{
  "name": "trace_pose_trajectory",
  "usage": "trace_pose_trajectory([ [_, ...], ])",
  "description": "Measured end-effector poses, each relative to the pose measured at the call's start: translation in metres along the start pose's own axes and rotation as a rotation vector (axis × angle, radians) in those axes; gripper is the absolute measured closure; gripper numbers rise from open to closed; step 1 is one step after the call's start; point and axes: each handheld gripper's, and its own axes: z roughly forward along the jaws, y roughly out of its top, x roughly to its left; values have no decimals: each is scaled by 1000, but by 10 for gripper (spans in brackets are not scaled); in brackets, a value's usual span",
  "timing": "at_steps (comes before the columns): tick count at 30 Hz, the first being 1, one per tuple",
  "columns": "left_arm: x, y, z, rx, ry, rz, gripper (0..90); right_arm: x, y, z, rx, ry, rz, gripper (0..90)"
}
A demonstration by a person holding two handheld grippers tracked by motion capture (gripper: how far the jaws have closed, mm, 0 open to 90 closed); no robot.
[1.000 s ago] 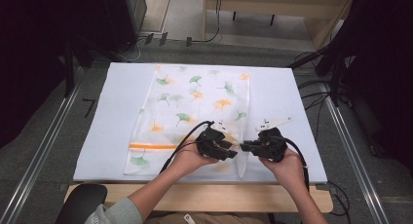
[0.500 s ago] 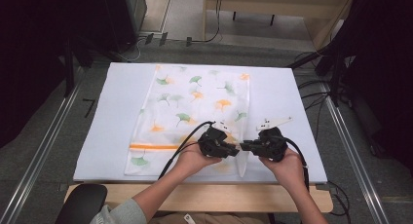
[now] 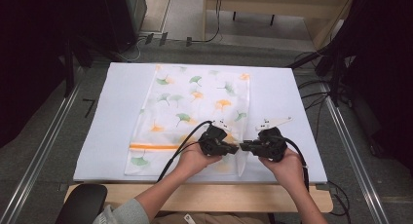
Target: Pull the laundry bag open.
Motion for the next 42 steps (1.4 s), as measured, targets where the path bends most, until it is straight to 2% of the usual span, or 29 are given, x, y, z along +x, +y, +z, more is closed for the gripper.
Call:
trace_pose_trajectory([
  [3, -1, 0, -3, 13, 6, 14, 900, -1, -1, -1, 8, -11, 0, 855],
  [15, -1, 1, -5, 24, 22, -12, 900, 0, -1, -1, 3, -1, 3, 857],
  [20, 2, -1, -4, 46, 35, -32, 900, 1, -1, 0, 9, 1, 3, 857],
  [23, 4, -1, -6, 55, 45, -29, 900, 1, -1, 0, 4, 2, 2, 856],
  [29, 17, -6, -13, 77, 77, -46, 900, -2, -2, -3, -2, 0, 10, 856],
  [32, 21, -8, -16, 79, 77, -55, 900, -1, -1, -2, -5, 1, 6, 856],
  [37, 20, -9, -17, 81, 68, -45, 900, -1, -1, -3, -4, -1, 8, 855],
  [42, 20, -8, -17, 75, 66, -57, 900, -2, -2, -3, -7, 1, 1, 854],
])
